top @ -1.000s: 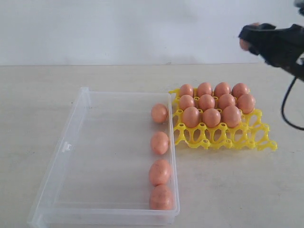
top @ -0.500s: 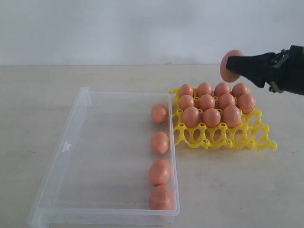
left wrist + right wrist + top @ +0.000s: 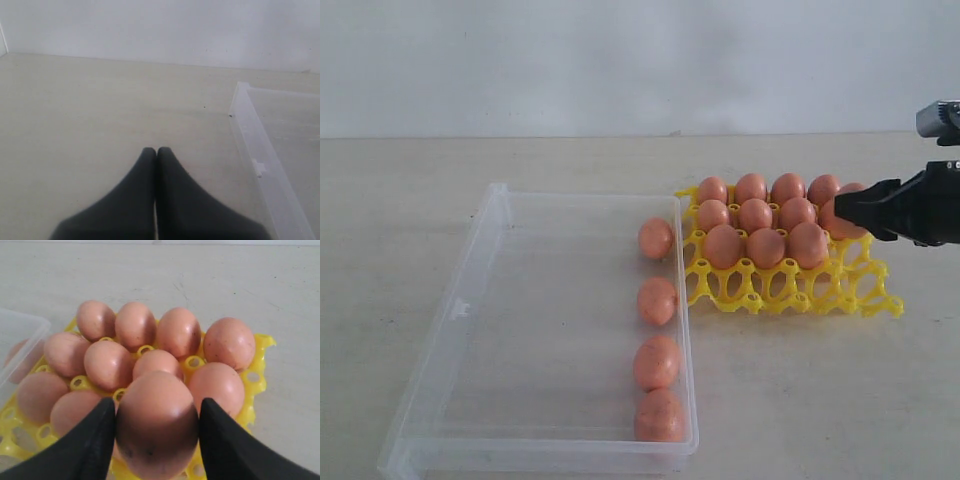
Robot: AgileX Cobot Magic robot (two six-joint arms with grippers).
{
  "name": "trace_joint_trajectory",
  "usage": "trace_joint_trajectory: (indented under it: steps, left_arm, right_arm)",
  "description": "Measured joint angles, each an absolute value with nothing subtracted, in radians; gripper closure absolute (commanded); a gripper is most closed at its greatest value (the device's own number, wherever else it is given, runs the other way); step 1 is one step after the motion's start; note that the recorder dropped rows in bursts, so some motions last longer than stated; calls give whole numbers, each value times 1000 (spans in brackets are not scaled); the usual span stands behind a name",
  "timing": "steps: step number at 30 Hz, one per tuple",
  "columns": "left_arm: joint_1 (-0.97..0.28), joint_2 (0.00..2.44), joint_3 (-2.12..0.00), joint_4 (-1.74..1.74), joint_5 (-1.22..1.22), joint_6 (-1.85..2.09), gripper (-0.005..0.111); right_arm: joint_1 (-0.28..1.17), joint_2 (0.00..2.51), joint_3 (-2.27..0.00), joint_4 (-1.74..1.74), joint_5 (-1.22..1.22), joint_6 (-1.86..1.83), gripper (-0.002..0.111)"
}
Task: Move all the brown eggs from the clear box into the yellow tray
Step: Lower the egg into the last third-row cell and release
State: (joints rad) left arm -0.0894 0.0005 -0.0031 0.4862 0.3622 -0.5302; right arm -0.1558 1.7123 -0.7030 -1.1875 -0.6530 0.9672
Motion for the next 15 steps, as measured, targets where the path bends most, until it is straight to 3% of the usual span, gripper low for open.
trace_joint_trajectory:
  steps: [15]
  left_arm:
    - [-89,1,-3,486,362,-530,111]
  right_arm:
    - [-156,1840,-703,-1069,-640,864,109]
